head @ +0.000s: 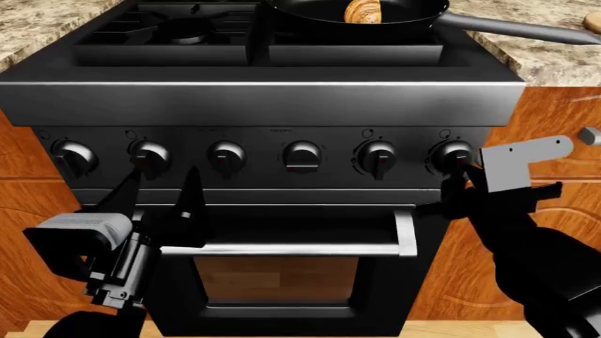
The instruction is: Pick the croissant and place it on the pan. Then turn on the stove to warm the croissant.
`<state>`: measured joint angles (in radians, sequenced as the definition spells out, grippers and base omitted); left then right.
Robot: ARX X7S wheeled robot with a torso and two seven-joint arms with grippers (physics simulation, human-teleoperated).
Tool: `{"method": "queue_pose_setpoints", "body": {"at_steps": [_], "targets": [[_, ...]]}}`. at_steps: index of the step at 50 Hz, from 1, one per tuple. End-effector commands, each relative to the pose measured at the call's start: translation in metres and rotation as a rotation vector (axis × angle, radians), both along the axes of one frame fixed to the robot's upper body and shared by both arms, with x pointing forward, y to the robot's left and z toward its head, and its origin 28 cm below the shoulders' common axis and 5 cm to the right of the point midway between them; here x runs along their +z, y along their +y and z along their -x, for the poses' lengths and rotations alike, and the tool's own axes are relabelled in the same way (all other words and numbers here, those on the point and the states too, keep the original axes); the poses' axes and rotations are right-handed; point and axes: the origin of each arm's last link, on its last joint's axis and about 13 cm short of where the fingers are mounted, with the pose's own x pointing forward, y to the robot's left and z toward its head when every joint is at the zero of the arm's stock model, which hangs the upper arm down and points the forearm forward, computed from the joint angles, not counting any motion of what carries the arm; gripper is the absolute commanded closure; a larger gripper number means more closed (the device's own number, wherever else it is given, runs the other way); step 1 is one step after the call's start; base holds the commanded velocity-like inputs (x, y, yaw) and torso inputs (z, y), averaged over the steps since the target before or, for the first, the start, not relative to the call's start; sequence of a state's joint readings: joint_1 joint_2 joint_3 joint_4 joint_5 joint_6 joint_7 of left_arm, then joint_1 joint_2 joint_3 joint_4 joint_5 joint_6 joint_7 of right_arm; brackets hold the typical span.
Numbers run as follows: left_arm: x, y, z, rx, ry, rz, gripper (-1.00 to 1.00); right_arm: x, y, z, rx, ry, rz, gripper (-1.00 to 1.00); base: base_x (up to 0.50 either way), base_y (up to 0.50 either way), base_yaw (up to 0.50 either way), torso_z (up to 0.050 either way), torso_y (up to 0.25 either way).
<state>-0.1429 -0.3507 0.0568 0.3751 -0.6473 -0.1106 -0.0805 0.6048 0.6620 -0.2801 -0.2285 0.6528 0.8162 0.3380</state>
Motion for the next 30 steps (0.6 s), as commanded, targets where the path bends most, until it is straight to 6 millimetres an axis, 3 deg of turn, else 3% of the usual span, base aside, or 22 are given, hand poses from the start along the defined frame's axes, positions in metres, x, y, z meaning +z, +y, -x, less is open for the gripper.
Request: {"method": "queue_pose_setpoints", "body": {"at_steps": [1,30], "targets": [[-0.0012,-0.0003,-0.0003,0.0,0.004,-0.004,-1.0,0.0059,0.0056,0.0024,0.078,0.038,0.07,1.0,0.0,0.0,0.0,0.0,0.0],[-0.0015,-0.0009,-0.001,-0.002,0.007,-0.007,-1.0,0.0021,0.006,0.0021,0.105,0.114,0.172,1.0,0.0,0.0,0.0,0.0,0.0]]}}
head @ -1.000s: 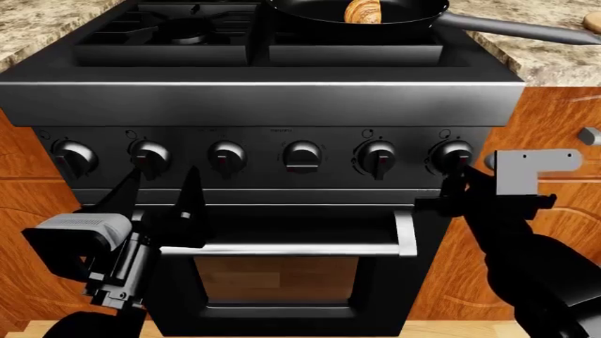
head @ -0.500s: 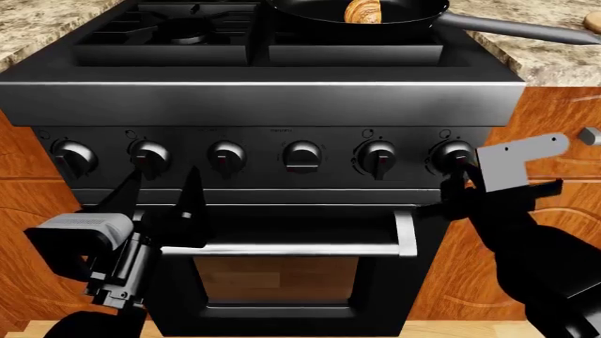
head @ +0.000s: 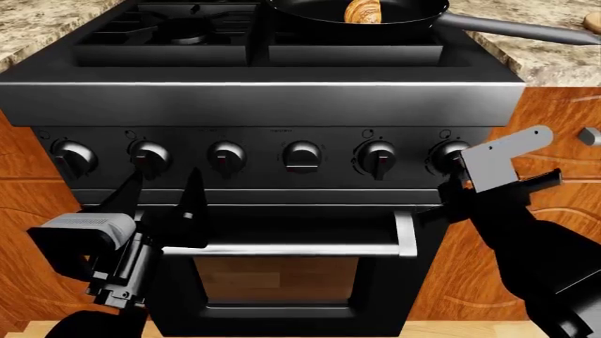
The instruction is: Pick the croissant and place it on the pan. Then turn on the stove to warm the croissant.
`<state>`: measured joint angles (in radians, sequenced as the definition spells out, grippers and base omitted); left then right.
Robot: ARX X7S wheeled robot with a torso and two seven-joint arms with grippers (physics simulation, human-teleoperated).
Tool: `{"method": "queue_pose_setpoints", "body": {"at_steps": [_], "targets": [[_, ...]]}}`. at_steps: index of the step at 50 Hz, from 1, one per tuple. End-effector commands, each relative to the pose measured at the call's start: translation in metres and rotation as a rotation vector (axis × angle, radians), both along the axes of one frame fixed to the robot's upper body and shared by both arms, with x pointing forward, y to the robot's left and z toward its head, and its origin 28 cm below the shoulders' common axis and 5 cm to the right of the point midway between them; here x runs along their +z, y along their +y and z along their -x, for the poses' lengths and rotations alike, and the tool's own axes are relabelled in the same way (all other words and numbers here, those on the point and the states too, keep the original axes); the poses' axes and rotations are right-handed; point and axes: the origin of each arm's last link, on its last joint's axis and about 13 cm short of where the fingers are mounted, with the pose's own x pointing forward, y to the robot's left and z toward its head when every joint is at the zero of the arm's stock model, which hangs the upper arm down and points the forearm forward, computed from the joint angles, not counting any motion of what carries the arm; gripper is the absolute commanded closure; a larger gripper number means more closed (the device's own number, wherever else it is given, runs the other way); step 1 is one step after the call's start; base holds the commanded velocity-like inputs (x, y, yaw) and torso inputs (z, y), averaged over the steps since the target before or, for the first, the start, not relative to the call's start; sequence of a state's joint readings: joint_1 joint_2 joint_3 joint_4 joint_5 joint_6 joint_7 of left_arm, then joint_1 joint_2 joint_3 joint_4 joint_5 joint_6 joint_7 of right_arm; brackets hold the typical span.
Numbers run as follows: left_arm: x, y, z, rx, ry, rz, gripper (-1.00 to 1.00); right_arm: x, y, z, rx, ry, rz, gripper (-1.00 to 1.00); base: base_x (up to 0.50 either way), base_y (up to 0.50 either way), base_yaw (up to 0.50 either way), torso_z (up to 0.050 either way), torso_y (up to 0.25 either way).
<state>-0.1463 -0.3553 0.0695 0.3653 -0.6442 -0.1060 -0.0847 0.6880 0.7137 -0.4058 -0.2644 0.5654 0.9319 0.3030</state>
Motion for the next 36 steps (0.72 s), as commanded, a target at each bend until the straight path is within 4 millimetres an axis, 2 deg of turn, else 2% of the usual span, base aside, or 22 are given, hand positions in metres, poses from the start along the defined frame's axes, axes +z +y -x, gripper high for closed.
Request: {"method": "queue_pose_setpoints", "body": {"at_steps": [1,7,8,19,36], "targets": [[0.0,0.0,0.0,0.0,0.0,0.0,-1.0,-0.007,0.008,0.002,0.073,0.069,-0.026,1.0,0.0,0.0,0.0,0.0,0.0],[0.0,0.0,0.0,0.0,0.0,0.0,-1.0,-0.007,0.008,0.003,0.068,0.065,-0.036,1.0,0.0,0.0,0.0,0.0,0.0],[0.0,0.0,0.0,0.0,0.0,0.0,-1.0,-0.007,0.008,0.003,0.069,0.065,-0.039,-1.0,0.0,0.0,0.0,0.0,0.0],[0.0,0.0,0.0,-0.002,0.001,0.001,-1.0,-0.003,0.01,0.007,0.068,0.055,-0.045,-1.0,0.0,0.0,0.0,0.0,0.0],[0.003,0.001,0.002,-0.006,-0.008,0.008,-1.0,0.014,0.016,0.036,0.023,-0.04,-0.019,-1.0,0.0,0.0,0.0,0.0,0.0]]}}
